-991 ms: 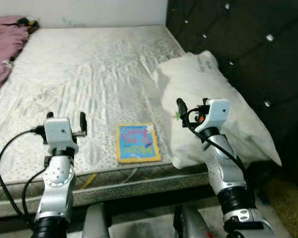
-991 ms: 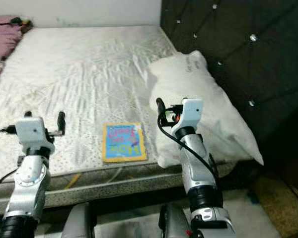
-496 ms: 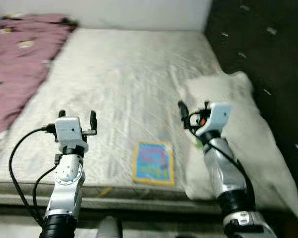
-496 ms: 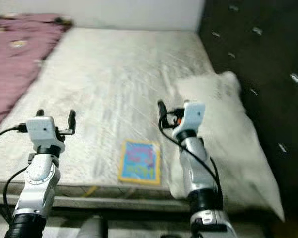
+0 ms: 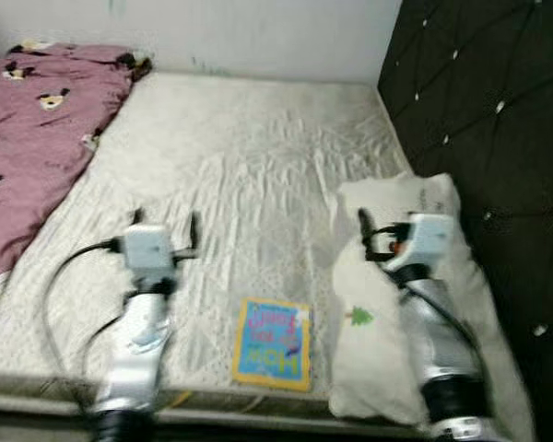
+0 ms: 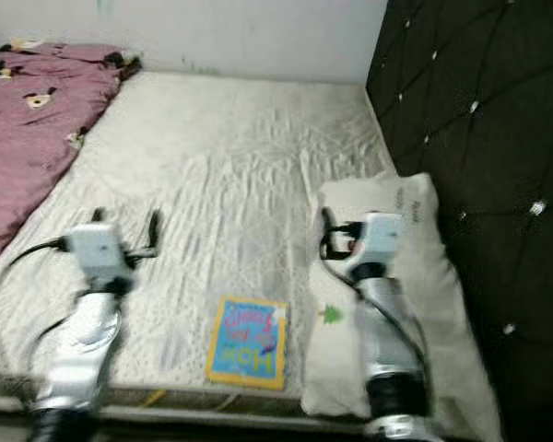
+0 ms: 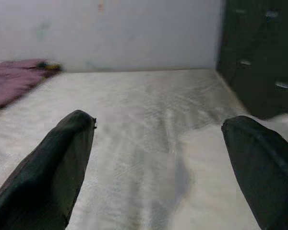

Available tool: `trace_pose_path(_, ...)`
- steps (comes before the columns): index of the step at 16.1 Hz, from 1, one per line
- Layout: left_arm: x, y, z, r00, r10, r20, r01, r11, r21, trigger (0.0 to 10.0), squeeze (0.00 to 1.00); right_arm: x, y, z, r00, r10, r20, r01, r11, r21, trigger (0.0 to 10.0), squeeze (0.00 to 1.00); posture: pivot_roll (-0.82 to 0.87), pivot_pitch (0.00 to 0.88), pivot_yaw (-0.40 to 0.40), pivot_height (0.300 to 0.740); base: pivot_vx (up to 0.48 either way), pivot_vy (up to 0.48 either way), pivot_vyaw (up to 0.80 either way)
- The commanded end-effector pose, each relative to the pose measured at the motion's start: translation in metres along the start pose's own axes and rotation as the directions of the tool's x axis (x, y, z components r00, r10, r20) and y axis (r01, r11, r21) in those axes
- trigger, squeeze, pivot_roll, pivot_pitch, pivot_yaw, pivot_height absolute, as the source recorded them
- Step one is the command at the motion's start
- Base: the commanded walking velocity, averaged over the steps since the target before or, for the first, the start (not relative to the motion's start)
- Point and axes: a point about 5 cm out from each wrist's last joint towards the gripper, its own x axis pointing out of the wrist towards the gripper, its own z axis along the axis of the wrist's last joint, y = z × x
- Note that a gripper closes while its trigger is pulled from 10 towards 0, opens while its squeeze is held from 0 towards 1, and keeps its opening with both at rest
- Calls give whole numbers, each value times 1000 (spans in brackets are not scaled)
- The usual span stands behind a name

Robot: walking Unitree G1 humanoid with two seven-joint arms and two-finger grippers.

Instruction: Clean up the room

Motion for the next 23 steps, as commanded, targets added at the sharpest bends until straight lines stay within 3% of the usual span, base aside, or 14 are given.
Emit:
trace_pose_path(1,-2,3,-1,1000,28,-5,-28,999,23,10000,0,5,11,6,999,32,13,-32,999,-8,10000,0,18,0,-19,740,0,0,0)
trace_pose_path(4,-1,-7,-1,1000,20,-20,-20,1000,-13,10000,0,4,12,6,1000,20,4,-20,1000,-13,10000,0,-5,0,-13,740,0,0,0)
trace_pose_path(6,-2,-14,-1,1000,11,-27,-11,1000,-25,10000,0,-3,4,2,1000,-9,-20,8,999,-51,10000,0,-14,0,-11,740,0,0,0)
trace_pose_path(10,-7,-20,-4,999,-24,-49,21,999,-49,10000,0,-2,6,9,1000,-8,18,10,995,-98,10000,0,-19,0,-10,740,0,0,0)
trace_pose_path(13,-8,-17,-6,997,15,-72,-19,998,-66,10000,0,-5,6,1,999,-39,-36,37,999,-34,10000,0,-15,0,-23,740,0,0,0)
trace_pose_path(23,-9,-20,-6,995,45,-92,-55,993,-102,10000,0,-4,10,-1,998,-11,-66,6,996,-85,10000,0,-16,0,-37,740,0,217,-209)
